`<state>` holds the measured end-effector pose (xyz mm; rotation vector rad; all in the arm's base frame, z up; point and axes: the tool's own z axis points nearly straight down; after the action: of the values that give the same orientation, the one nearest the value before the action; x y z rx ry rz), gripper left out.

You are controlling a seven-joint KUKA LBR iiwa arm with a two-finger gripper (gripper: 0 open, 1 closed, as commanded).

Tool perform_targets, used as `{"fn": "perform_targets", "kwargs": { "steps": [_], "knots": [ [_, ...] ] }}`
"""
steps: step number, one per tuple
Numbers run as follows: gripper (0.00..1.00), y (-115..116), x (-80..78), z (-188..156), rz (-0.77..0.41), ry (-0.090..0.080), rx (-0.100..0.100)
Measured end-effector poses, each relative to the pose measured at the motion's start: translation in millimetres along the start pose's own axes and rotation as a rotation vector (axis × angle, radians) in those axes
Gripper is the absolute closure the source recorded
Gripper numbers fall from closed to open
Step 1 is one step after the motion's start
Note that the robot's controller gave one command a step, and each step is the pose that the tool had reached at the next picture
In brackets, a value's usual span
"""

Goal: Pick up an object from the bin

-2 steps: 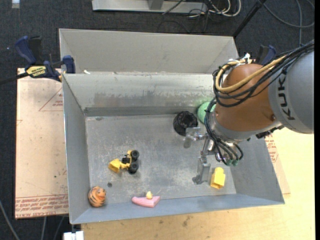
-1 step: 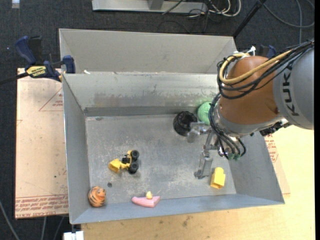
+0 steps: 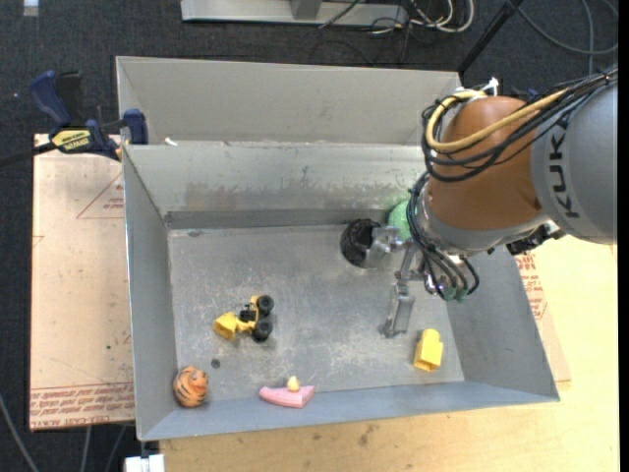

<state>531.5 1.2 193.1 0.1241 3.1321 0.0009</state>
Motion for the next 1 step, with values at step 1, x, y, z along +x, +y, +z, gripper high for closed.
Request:
{"fn": "perform_targets", "kwargs": {
  "steps": [1],
  "knots": [
    [0.00, 20.3, -22.8, 13.1, -0.117, 0.004, 0.000]
  ]
}}
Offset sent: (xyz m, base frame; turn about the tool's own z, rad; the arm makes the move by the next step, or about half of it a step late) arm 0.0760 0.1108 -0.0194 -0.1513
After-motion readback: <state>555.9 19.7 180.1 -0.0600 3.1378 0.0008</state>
